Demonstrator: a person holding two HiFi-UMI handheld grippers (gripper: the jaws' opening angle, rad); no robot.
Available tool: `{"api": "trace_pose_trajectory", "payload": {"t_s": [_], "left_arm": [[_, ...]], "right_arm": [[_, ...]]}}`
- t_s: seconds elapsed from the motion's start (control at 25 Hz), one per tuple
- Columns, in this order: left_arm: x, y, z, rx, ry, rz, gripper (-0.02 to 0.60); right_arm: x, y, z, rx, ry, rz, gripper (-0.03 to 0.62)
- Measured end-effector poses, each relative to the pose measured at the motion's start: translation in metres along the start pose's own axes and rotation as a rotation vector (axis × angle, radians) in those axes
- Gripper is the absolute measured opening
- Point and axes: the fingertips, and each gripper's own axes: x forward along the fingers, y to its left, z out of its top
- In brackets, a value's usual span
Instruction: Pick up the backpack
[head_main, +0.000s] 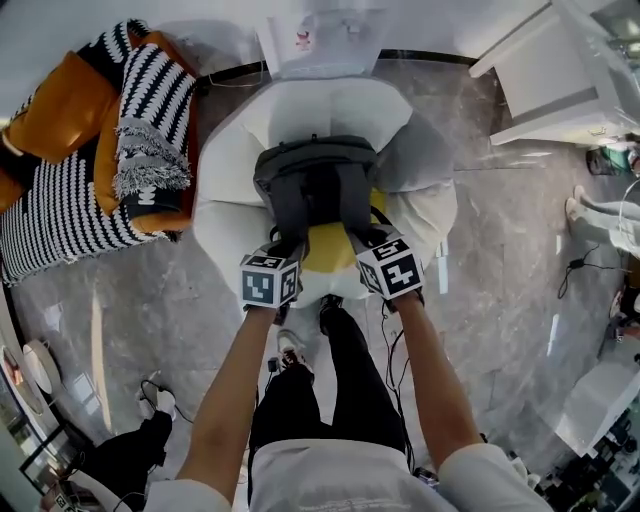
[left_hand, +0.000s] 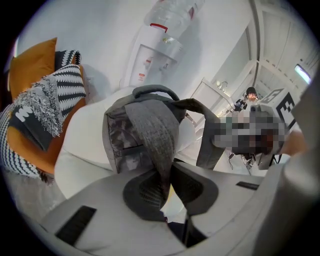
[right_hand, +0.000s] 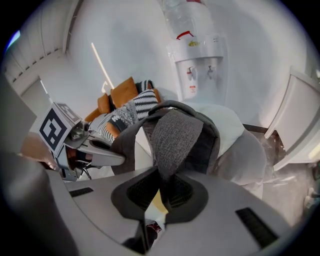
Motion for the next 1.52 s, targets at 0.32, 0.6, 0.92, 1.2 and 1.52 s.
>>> {"api": "trace_pose_trajectory", "payload": {"t_s": [0.32, 0.6, 0.92, 1.2, 1.52], "left_arm": [[-0.025, -0.014, -0.023, 0.026, 0.005, -0.016, 0.043], [-0.044, -0.031, -0.052, 0.045, 0.022, -0.031, 0.043], [-0.070, -0.042, -0.062, 0.054, 0.016, -0.049, 0.043], [-0.087, -0.055, -0.070, 0.017, 0.011, -0.074, 0.043], [-0.109, -0.072, -0.071, -0.044, -0.031, -0.086, 0.043]], "right_arm": [[-0.024, 0.020, -0.019, 0.025, -0.013, -0.009, 0.032], [-0.043, 0.039, -0.039, 0.048, -0.016, -0.019, 0.032], [-0.064, 0.056, -0.044, 0.058, -0.024, -0.028, 0.032], [-0.086, 0.066, -0.045, 0.064, -0.031, -0.023, 0.032], [-0.107, 0.076, -0.051, 0.089, -0.037, -0.017, 0.032]]}}
